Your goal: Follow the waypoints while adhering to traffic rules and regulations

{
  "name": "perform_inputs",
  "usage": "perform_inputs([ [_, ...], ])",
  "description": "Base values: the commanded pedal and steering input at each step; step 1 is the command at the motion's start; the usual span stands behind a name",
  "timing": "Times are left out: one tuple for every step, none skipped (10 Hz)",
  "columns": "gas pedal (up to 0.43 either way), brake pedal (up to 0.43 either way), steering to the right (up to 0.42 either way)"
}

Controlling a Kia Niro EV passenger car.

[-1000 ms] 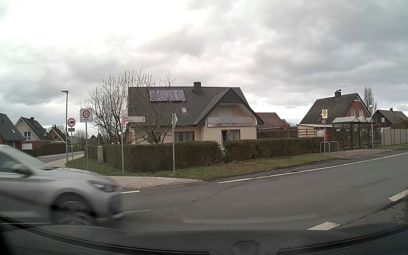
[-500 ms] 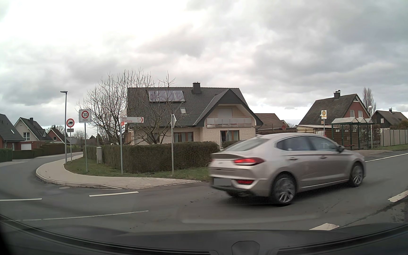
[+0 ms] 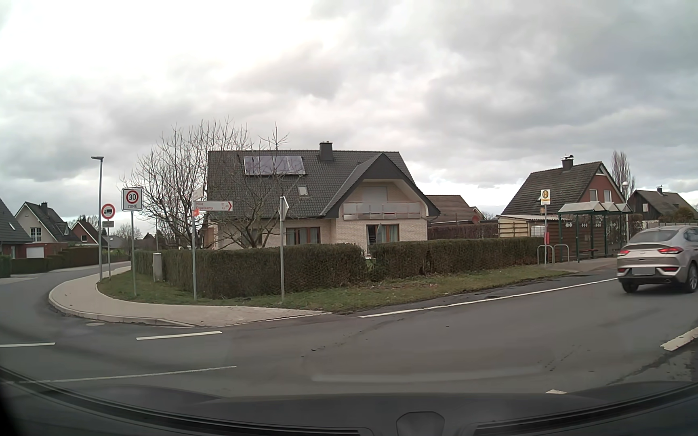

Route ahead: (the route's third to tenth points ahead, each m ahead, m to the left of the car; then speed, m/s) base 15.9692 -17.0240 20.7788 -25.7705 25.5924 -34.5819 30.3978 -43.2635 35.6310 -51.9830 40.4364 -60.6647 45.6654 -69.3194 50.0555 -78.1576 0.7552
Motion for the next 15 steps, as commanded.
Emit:
perform_inputs([
  [0.157, 0.0, 0.423],
  [0.209, 0.0, 0.419],
  [0.228, 0.0, 0.416],
  [0.24, 0.0, 0.415],
  [0.24, 0.0, 0.416],
  [0.24, 0.0, 0.417],
  [0.24, 0.0, 0.419],
  [0.248, 0.0, 0.422],
  [0.268, 0.0, 0.426],
  [0.299, 0.0, 0.428],
  [0.299, 0.0, 0.424],
  [0.299, 0.0, 0.41],
  [0.299, 0.0, 0.39],
  [0.319, 0.0, 0.375],
  [0.331, 0.0, 0.361],
])
